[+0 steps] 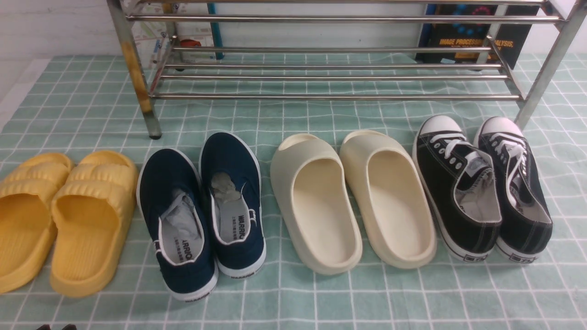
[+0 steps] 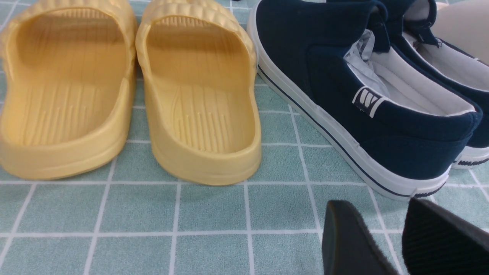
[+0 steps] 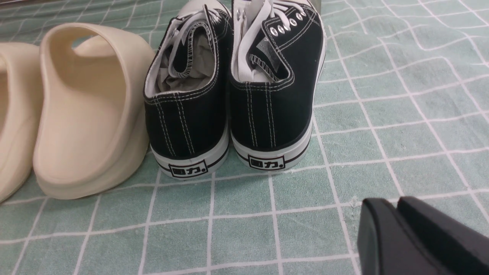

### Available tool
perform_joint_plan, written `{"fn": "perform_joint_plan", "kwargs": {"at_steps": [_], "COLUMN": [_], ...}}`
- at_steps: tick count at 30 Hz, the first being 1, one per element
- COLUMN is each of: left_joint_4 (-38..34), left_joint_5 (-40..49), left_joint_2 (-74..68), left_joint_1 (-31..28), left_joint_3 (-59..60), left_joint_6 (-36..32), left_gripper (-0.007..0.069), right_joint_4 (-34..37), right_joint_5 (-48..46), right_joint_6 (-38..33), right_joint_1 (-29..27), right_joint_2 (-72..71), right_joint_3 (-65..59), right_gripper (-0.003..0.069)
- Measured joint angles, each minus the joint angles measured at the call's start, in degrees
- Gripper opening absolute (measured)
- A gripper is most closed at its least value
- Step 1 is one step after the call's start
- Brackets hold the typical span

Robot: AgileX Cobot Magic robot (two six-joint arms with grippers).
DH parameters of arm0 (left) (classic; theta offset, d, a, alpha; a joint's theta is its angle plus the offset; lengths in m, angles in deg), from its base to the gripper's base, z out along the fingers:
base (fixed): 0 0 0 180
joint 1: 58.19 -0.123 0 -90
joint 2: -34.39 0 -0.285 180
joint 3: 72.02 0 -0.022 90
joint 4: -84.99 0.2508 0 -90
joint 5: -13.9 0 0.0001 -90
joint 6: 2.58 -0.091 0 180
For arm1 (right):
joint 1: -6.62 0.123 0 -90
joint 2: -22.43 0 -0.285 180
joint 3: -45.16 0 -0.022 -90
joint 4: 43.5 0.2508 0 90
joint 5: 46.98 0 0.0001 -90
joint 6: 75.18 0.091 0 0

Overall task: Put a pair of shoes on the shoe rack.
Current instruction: Use the right arm to grab the shoe closest to it

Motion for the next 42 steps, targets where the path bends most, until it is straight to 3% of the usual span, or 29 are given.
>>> {"fn": "perform_joint_plan", "kwargs": {"at_steps": [34,37,42], "left_joint_4": [0.0,0.0,0.0], "left_joint_5": [0.0,0.0,0.0], "left_joint_2": [0.0,0.0,0.0], "left_joint_1": [0.0,0.0,0.0], "left_joint_3": [0.0,0.0,0.0], "left_joint_6": [0.0,0.0,0.0], "left_gripper": [0.0238,0.0238,0.0238], "right_joint_4": [-0.4,-0.2,2.3], "right_joint_5": [3.7,8.8,29.6], "right_joint_6": [0.0,0.0,0.6], "right_joint_1": [0.0,0.0,0.0], "right_joint_2": [0.0,0.0,0.0], "right_joint_3": [-0.5,-0.7,-0.7], "right_gripper": [0.0131,0.0131,0.0140]}}
